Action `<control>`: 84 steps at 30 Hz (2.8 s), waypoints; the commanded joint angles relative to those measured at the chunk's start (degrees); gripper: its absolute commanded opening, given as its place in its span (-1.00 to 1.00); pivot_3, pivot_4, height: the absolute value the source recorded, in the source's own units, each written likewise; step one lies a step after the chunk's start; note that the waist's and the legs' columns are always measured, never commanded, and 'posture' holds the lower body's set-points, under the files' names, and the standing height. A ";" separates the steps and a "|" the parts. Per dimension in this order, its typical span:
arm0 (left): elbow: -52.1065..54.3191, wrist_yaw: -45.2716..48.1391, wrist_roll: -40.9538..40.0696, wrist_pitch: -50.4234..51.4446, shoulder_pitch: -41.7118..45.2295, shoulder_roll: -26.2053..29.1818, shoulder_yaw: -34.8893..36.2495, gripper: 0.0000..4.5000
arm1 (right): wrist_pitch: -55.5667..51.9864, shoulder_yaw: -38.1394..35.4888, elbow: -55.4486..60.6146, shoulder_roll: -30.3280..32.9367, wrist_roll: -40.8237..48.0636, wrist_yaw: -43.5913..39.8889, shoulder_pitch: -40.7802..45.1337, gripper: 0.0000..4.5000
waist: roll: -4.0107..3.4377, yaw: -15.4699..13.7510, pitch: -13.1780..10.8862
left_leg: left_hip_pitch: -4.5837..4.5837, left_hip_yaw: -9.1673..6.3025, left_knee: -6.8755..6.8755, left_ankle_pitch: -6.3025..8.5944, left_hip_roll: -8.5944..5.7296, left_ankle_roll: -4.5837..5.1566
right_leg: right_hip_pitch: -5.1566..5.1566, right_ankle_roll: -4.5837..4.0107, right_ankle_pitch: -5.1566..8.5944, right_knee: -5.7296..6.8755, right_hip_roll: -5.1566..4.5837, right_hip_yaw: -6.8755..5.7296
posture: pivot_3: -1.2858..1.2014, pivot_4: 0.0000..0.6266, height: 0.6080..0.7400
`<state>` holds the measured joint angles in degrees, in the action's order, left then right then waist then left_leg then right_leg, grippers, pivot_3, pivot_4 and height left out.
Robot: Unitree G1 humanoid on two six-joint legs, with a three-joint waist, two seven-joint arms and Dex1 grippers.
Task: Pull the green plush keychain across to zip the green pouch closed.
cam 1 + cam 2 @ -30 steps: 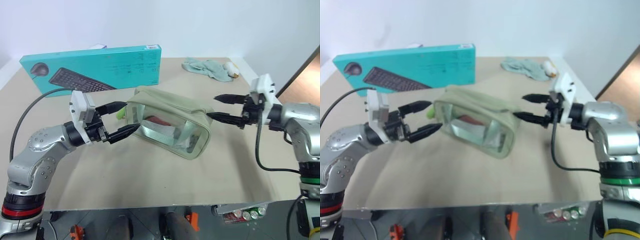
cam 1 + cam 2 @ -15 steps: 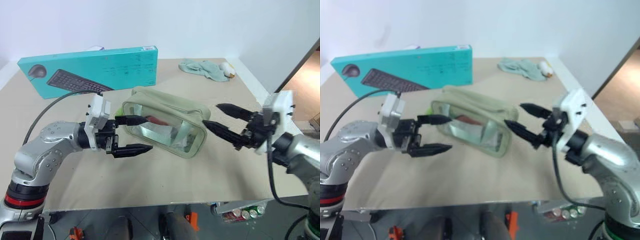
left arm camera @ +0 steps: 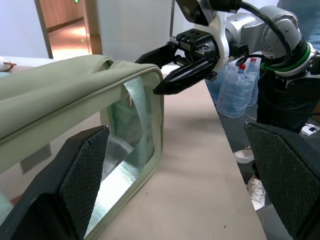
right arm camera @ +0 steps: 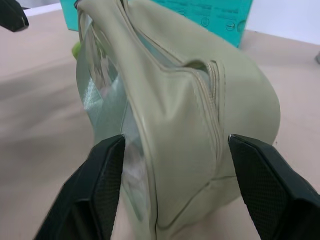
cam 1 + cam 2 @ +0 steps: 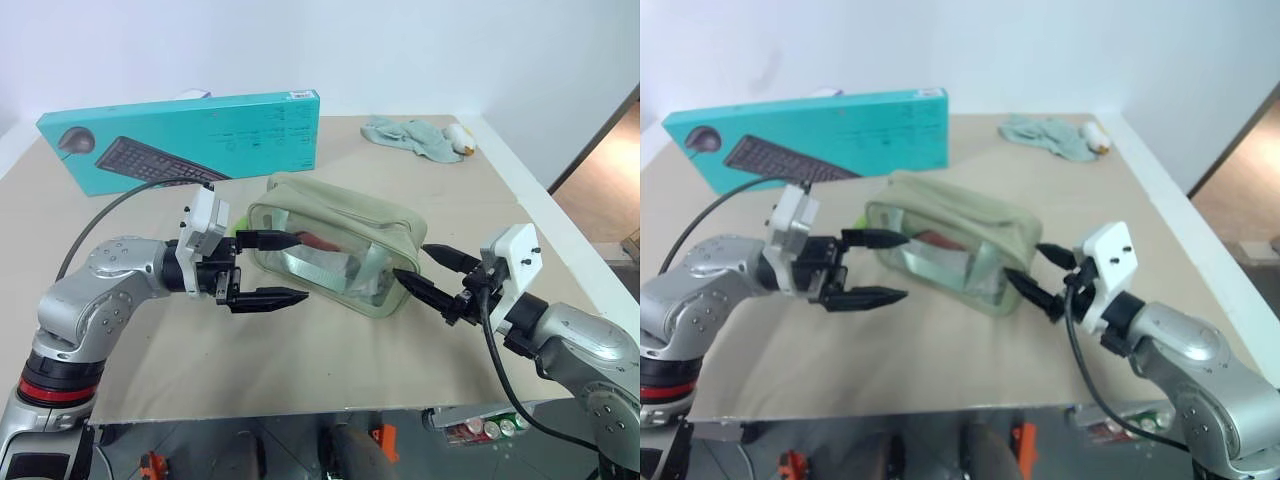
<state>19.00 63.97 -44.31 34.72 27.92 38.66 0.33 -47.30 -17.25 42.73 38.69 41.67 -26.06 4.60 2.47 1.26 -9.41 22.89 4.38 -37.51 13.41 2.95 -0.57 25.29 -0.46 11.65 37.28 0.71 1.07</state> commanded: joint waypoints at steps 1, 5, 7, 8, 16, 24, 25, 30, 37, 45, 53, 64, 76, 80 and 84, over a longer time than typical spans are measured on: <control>0.59 -0.24 0.38 -1.29 0.33 -0.20 0.96 1.00 | 1.63 0.31 1.09 0.06 0.22 -0.08 0.76 -0.14 | 0.00 -0.02 0.00 | -0.01 -0.02 0.00 -0.01 0.00 0.00 | -0.01 -0.01 0.00 0.00 0.01 -0.01 | 0.03 -0.52 1.00; 0.41 -0.40 0.93 -1.38 0.19 -0.30 1.09 1.00 | 1.71 0.92 0.58 0.75 0.41 -1.03 1.07 -0.79 | 0.00 -0.02 0.00 | -0.02 -0.02 0.00 -0.01 0.01 0.01 | -0.02 -0.02 0.00 0.01 0.02 -0.01 | 0.03 -0.52 1.00; 0.24 -0.54 1.27 -1.55 0.21 -0.36 1.20 1.00 | 1.80 1.22 0.26 1.05 0.14 -1.43 1.24 -0.98 | 0.00 -0.03 0.00 | -0.01 -0.02 0.00 -0.01 0.00 0.01 | -0.02 -0.02 0.00 0.01 0.01 0.01 | 0.03 -0.52 1.00; 0.14 -0.60 1.42 -1.64 0.24 -0.39 1.25 1.00 | 1.90 1.44 0.09 1.24 0.03 -1.75 1.38 -0.98 | 0.00 -0.03 0.00 | -0.01 0.00 0.00 -0.01 -0.01 0.01 | -0.02 -0.02 0.00 0.00 0.00 0.02 | 0.03 -0.52 1.00; -0.98 -1.78 1.55 -1.91 0.07 -0.12 2.62 1.00 | 11.52 2.49 -7.56 6.14 -4.26 -13.95 3.45 -0.98 | 0.00 -0.01 0.00 | -0.03 0.00 -0.01 -0.01 0.00 0.01 | -0.03 -0.01 0.00 0.01 0.02 0.02 | 0.03 -0.52 1.00; -0.55 -2.28 0.32 -0.76 -0.31 0.84 3.84 1.00 | 32.05 11.68 -42.94 11.89 -15.91 -37.45 22.65 -0.98 | 0.08 0.00 -0.07 | -0.07 0.05 -0.05 -0.03 -0.10 0.08 | -0.08 -0.01 -0.03 0.00 0.01 0.02 | 0.03 -0.52 1.00; -0.42 -2.37 0.20 -0.67 -0.36 0.89 3.93 1.00 | 34.14 12.66 -46.24 11.79 -17.22 -39.09 24.71 -0.98 | 0.07 -0.02 -0.07 | -0.04 0.06 -0.05 -0.03 -0.10 0.08 | -0.04 0.00 -0.04 -0.01 0.01 0.02 | 0.03 -0.52 1.00; 3.25 -8.02 -3.57 2.32 -1.89 0.06 7.36 1.00 | 42.34 17.75 -61.37 8.66 -22.58 -45.37 36.53 -0.98 | 0.04 0.22 -0.10 | 0.02 0.04 -0.01 -0.02 -0.05 0.09 | 0.01 -0.04 -0.02 0.00 0.02 0.09 | 0.03 -0.52 1.00; 1.22 -18.55 -3.33 3.65 -3.69 -0.28 13.99 1.00 | 44.72 17.94 -61.75 6.19 -23.62 -46.74 37.42 -0.98 | 0.04 0.16 -0.10 | 0.00 0.00 -0.01 -0.02 0.02 0.08 | -0.01 -0.07 0.00 0.04 0.05 0.06 | 0.03 -0.52 1.00; -0.67 -22.06 1.09 1.62 -11.40 -0.15 16.61 1.00 | 40.82 15.68 -52.57 5.78 -22.03 -43.67 31.49 -0.98 | 0.03 0.32 -0.10 | -0.13 0.11 -0.02 -0.04 0.08 0.05 | -0.02 -0.10 -0.03 0.13 0.02 0.15 | 0.03 -0.52 1.00; -6.62 -22.73 8.92 -4.86 -11.45 -3.06 12.09 1.00 | 38.45 14.32 -49.14 6.38 -21.76 -41.78 30.32 -0.98 | 0.04 0.42 -0.10 | -0.28 0.12 -0.01 -0.12 0.17 0.00 | -0.07 -0.30 -0.15 0.20 0.12 0.11 | 0.03 -0.52 1.00; -13.93 -21.81 13.98 -8.87 -7.41 -6.09 8.74 1.00 | 36.82 12.72 -45.95 7.42 -21.48 -40.56 28.19 -0.98 | 0.04 0.43 -0.10 | -0.22 0.17 0.04 -0.14 0.10 0.04 | -0.03 -0.24 -0.13 0.19 0.11 0.20 | 0.03 -0.52 1.00; -20.12 -19.24 17.87 -13.57 -4.28 -7.60 6.63 1.00 | 35.94 12.45 -44.99 8.33 -21.37 -39.85 27.38 -0.98 | 0.05 0.22 -0.10 | -0.19 0.14 0.02 -0.14 0.01 0.05 | -0.04 -0.18 -0.12 0.19 0.02 0.16 | 0.03 -0.52 1.00; -20.96 -18.23 18.55 -15.37 -3.74 -8.54 6.00 1.00 | 35.87 12.44 -44.84 8.60 -21.41 -39.74 27.21 -0.98 | 0.04 0.10 -0.10 | -0.16 0.14 0.01 -0.14 -0.01 0.05 | -0.04 -0.16 -0.13 0.18 0.00 0.16 | 0.03 -0.52 1.00; -22.38 -17.82 19.37 -16.53 -2.62 -9.45 5.63 0.68 | 35.88 12.45 -44.84 8.78 -21.52 -39.62 27.15 -1.00 | 0.04 -0.01 -0.10 | -0.16 0.12 0.00 -0.14 -0.02 0.05 | -0.04 -0.15 -0.13 0.19 0.00 0.13 | 0.03 -0.52 1.00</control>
<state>-3.81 45.58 -25.15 19.82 23.68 29.62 6.26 -11.54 -2.72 -4.23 46.33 19.51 -65.89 31.66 2.51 1.26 -9.51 22.73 4.49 -37.51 13.26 2.94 -0.52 25.24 -0.62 11.51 37.46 0.71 1.20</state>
